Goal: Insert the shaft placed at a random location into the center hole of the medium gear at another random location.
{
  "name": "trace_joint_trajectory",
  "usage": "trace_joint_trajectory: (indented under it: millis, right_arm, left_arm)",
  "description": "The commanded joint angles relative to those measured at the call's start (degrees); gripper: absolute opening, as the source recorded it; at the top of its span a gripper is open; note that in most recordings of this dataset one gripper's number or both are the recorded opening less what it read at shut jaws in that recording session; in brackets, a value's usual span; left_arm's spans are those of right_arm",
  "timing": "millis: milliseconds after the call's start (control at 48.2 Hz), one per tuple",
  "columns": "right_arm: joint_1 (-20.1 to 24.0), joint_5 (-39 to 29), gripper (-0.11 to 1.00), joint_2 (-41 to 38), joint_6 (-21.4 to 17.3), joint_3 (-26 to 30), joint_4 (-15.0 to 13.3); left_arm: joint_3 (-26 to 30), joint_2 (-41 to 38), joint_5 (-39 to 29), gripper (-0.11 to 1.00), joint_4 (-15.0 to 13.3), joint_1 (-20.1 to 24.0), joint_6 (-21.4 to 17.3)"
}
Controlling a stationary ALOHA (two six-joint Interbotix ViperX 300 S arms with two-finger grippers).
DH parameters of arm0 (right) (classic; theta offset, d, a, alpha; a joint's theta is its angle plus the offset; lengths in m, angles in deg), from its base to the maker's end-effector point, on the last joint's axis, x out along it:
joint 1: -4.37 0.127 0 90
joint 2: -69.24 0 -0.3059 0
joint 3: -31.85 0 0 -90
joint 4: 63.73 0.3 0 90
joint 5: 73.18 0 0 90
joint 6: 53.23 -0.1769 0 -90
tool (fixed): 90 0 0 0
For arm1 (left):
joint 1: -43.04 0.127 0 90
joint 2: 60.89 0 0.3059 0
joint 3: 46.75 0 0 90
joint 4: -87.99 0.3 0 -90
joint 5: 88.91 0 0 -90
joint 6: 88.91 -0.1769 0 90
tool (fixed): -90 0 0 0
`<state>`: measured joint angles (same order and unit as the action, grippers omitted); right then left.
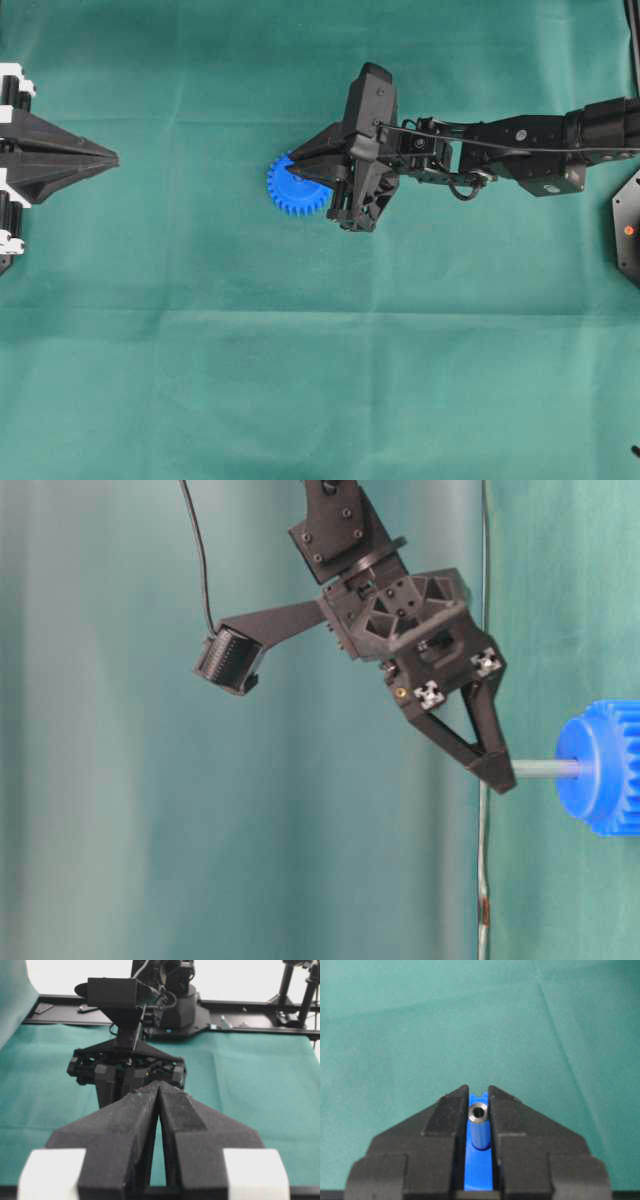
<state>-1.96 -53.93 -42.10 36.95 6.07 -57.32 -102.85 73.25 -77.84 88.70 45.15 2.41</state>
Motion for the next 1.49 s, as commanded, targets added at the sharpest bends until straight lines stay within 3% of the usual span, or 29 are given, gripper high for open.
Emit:
trace_joint_trajectory:
  millis: [0,1349,1474]
  right_arm:
    - [0.5,1.1,0.12,-0.1,0.1,0.8,0.2]
    - [1.1,1.2,0.13,-2.9,0.0,0.8,0.6]
    - [1.1,1.2,0.22,-2.9,0.0,0.8,0.7]
  left_arm:
    - [1.1,-0.4,0.3,0.00,0.1,0.2,0.0]
    - [1.1,-0.5,0.1,0.00,0.2,0.2,0.0]
    - [1.1,-0.6,0.1,0.00,0.2,0.2,0.0]
